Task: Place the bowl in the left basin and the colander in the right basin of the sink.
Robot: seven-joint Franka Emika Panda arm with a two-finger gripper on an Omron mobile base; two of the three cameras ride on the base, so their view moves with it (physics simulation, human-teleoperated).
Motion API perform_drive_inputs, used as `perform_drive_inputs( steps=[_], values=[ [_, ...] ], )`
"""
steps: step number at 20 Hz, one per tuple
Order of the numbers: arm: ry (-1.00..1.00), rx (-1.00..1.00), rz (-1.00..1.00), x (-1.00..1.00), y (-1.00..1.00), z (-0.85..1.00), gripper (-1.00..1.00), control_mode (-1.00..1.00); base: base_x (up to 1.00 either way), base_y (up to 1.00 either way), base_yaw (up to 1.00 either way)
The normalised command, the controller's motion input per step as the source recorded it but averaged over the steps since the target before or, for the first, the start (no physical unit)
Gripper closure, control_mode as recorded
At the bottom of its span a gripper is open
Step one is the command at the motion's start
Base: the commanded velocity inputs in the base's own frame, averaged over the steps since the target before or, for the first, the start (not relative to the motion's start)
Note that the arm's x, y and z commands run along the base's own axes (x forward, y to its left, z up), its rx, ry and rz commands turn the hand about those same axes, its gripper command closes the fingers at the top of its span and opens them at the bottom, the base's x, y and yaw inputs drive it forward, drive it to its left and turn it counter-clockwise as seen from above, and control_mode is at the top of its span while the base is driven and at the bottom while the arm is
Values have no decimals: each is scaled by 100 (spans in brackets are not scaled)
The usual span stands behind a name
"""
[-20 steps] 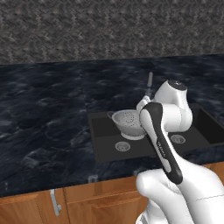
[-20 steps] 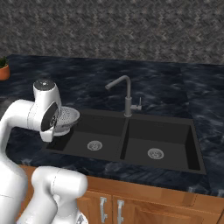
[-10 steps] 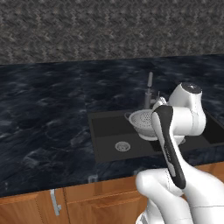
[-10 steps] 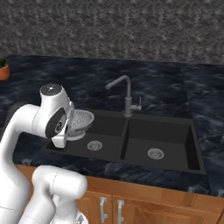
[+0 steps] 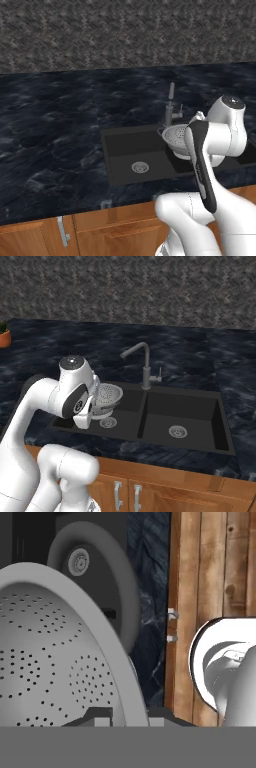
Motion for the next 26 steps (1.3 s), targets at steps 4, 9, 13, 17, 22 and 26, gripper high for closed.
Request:
perform_drive_inputs(
  steps=[4,9,13,17,22,26],
  values=[
    [0,0,0,0,-22,0,100,-100,0,0,0],
    [1,0,0,0,-16,0,100,-100,0,0,0],
    [0,0,0,0,0,0,100,100,-7,-43,0],
    [0,0,0,0,0,0,100,100,-14,-68,0],
    [0,0,0,0,0,0,100,100,-10,-73,0],
    [0,0,0,0,0,0,100,100,-5,-74,0]
  ],
)
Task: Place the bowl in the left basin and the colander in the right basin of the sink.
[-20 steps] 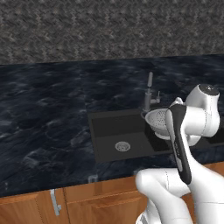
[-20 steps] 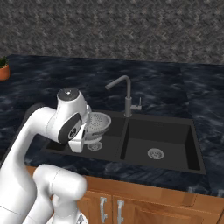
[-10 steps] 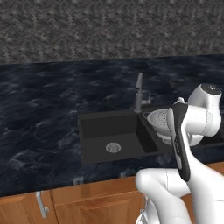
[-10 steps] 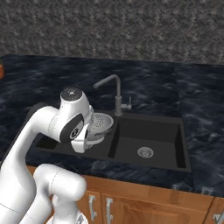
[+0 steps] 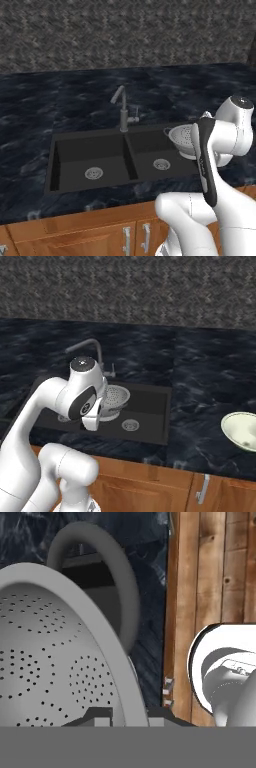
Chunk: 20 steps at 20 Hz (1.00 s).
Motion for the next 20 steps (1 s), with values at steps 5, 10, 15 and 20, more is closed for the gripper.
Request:
perform_drive_inputs(
  steps=[5,10,15,20],
  values=[
    [0,0,0,0,0,0,100,100,-1,-62,0],
    [0,0,0,0,0,0,100,100,3,-51,0],
    [0,0,0,0,0,0,100,100,26,-25,0],
    [0,0,0,0,0,0,100,100,55,-1,0]
  ],
)
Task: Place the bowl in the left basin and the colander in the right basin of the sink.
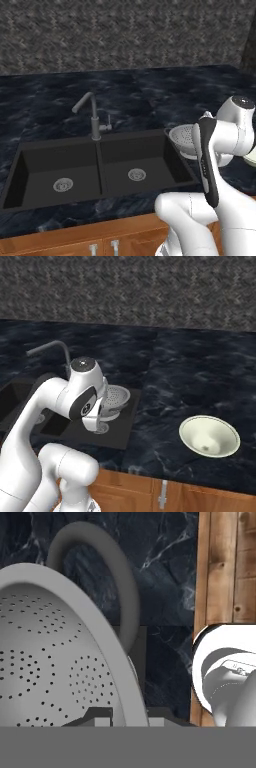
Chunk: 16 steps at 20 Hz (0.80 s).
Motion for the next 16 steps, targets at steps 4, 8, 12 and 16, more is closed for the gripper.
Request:
perform_drive_inputs(
  steps=[4,8,12,16],
  values=[
    [0,0,0,0,0,0,100,100,59,0,0],
    [0,0,0,0,0,0,100,100,41,0,0],
    [0,0,0,0,0,0,100,-100,3,0,0],
    [0,0,0,13,6,-1,100,-100,0,0,0]
  ],
)
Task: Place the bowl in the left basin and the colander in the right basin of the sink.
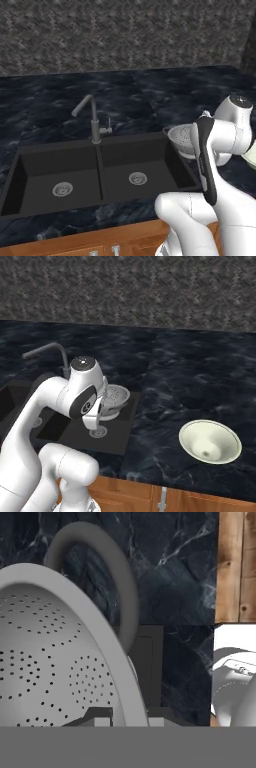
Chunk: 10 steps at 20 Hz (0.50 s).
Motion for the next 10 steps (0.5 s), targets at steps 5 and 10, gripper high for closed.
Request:
perform_drive_inputs(
  steps=[5,10],
  values=[
    [0,0,0,31,32,-14,100,-100,0,0,0],
    [0,0,0,28,24,-26,100,-100,0,0,0]
  ],
)
